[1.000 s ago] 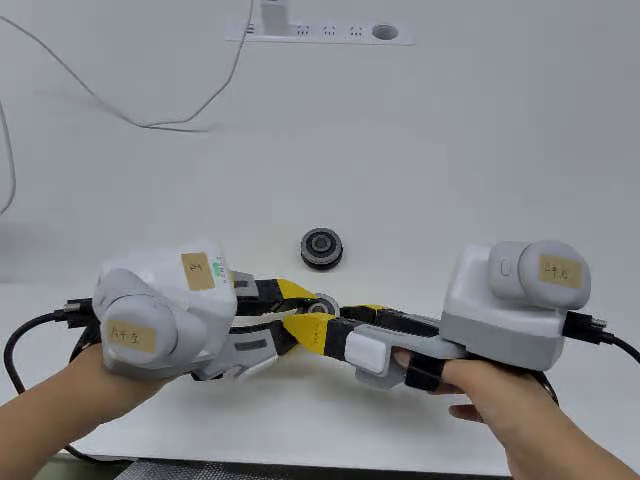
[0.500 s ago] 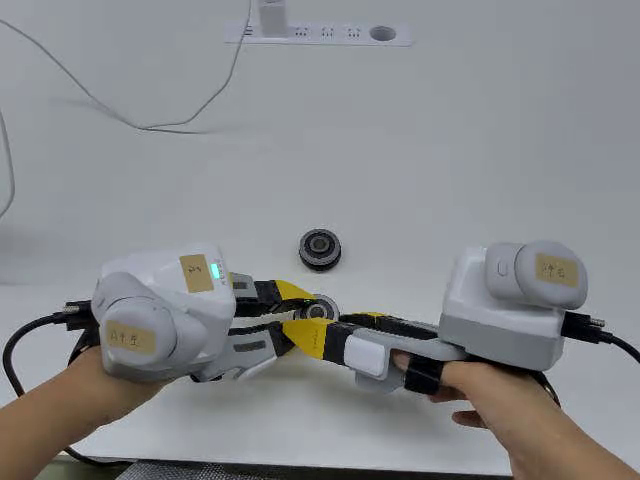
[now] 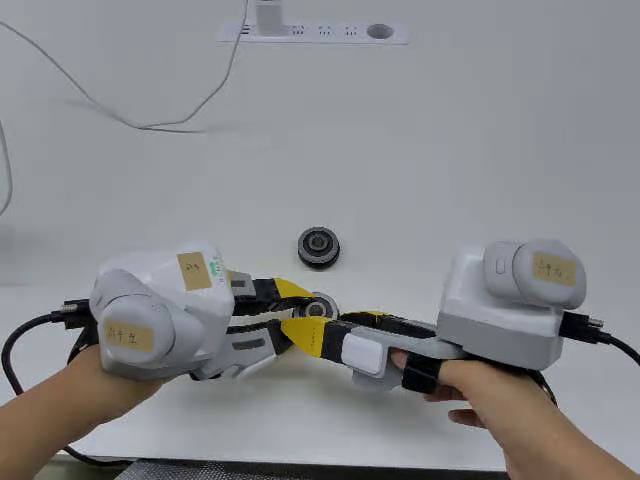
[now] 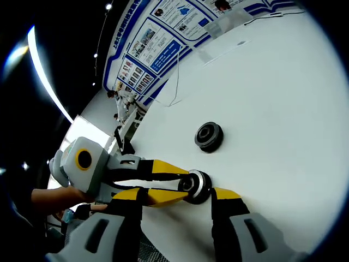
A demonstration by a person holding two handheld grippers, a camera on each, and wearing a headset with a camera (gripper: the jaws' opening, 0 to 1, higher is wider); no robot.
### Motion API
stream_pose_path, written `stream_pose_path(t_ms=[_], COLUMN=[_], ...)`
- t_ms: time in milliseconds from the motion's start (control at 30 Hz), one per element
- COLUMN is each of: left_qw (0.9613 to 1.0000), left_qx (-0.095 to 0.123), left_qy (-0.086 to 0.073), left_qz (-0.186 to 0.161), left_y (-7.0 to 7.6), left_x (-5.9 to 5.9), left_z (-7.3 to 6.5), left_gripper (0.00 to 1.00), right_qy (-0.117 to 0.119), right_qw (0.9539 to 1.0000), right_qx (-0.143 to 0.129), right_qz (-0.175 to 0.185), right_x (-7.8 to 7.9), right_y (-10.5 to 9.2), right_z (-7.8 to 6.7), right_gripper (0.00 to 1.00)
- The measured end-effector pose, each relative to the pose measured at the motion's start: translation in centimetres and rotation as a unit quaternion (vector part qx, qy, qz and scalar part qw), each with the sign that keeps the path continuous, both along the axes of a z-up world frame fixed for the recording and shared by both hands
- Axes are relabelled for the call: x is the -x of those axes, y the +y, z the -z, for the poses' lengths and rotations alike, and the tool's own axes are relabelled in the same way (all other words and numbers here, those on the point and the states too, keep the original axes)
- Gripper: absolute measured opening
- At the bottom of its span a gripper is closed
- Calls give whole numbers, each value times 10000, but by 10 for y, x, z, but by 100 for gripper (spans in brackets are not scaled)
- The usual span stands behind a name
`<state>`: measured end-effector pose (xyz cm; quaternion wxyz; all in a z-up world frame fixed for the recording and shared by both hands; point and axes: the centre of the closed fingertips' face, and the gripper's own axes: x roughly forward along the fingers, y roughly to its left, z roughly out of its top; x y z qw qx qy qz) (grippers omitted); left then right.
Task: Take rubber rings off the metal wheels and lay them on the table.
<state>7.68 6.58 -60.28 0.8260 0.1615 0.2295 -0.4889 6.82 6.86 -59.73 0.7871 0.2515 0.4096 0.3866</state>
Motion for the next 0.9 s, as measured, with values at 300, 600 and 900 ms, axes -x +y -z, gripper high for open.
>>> stream_pose_path(t_ms=[300, 600, 900], left_qw=[10000, 10000, 10000], left_qx=[-19, -27, -43], left_qy=[-1, 4, -2], left_qz=[4, 9, 30], left_y=[0, 0, 0], left_x=[-1, -1, -1], left_z=[0, 0, 0], left_gripper=[12, 12, 12], right_qy=[-31, 44, 197], right_qw=[9999, 9998, 9997], right_qx=[-87, -139, -165], right_qz=[82, 98, 24], right_x=[-3, -2, 4], right_y=[1, 1, 2], right_z=[-5, -5, -6], right_gripper=[50, 51, 52])
